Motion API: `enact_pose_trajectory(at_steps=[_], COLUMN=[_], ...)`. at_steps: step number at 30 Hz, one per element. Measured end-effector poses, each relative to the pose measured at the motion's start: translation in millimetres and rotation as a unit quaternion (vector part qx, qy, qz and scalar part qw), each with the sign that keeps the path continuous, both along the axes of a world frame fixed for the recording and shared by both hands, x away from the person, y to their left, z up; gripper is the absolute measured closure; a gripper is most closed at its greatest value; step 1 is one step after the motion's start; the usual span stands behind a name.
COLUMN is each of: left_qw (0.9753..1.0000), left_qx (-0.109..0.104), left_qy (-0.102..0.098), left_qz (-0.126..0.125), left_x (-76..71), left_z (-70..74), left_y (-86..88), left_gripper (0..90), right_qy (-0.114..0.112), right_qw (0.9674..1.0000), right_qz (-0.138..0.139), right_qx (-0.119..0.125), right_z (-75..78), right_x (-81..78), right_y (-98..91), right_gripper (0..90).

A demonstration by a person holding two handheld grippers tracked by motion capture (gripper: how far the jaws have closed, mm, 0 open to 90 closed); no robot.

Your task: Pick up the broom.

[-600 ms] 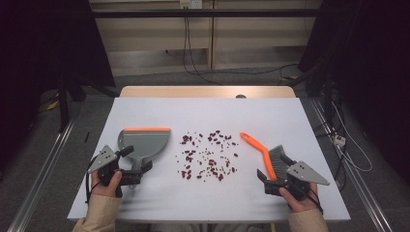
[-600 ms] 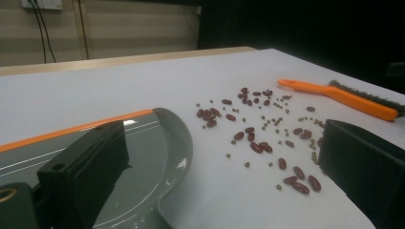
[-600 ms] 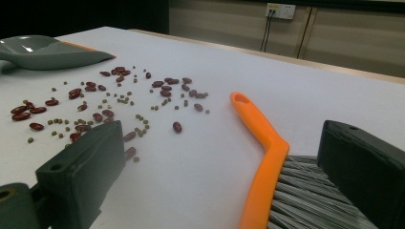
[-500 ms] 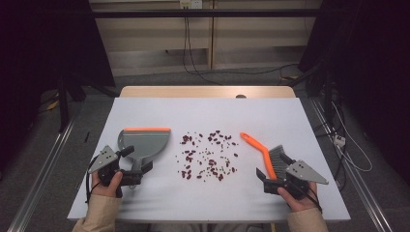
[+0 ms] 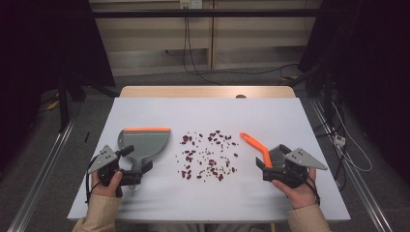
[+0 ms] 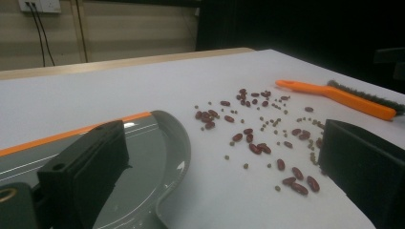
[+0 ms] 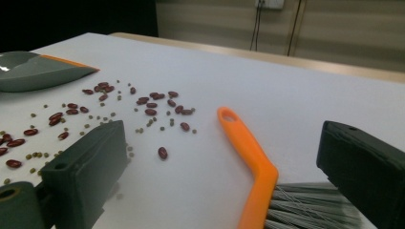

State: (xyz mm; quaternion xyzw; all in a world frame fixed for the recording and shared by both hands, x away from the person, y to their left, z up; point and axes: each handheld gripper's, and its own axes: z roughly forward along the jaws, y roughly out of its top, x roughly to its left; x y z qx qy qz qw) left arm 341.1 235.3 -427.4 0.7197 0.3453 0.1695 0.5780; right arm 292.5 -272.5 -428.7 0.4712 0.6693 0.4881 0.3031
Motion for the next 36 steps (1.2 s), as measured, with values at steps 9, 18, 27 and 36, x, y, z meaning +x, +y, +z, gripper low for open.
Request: enact_pose_trajectory(at_steps=[9, 18, 27, 36], left_qw=[0.9999, 0.9998, 1.0, 0.9999], left_qx=[-0.009, -0.018, -0.002, 0.005], left_qy=[-0.005, -0.006, -0.003, 0.0], left_qz=[0.001, 0.0, -0.008, -0.013], left_x=[3.4, 7.8, 6.9, 7.3], left_z=[1.4, 0.8, -0.8, -2.3], left_y=[-2.5, -3.4, -6.5, -9.8], left_gripper=[2.8, 2.8, 2.8, 2.8], right_qy=[0.103, 0.184, 0.252, 0.302], right_qw=[0.9944, 0.9811, 0.9621, 0.947], right_qz=[0.003, -0.003, -0.014, -0.021], right_qx=[-0.02, -0.059, -0.104, -0.106], right_z=[13.9, 3.9, 0.4, -15.5], right_x=[33.4, 66.8, 84.8, 97.6], right_y=[-9.1, -3.1, 0.0, 1.5], right_gripper=[26.2, 48.2, 54.1, 63.8])
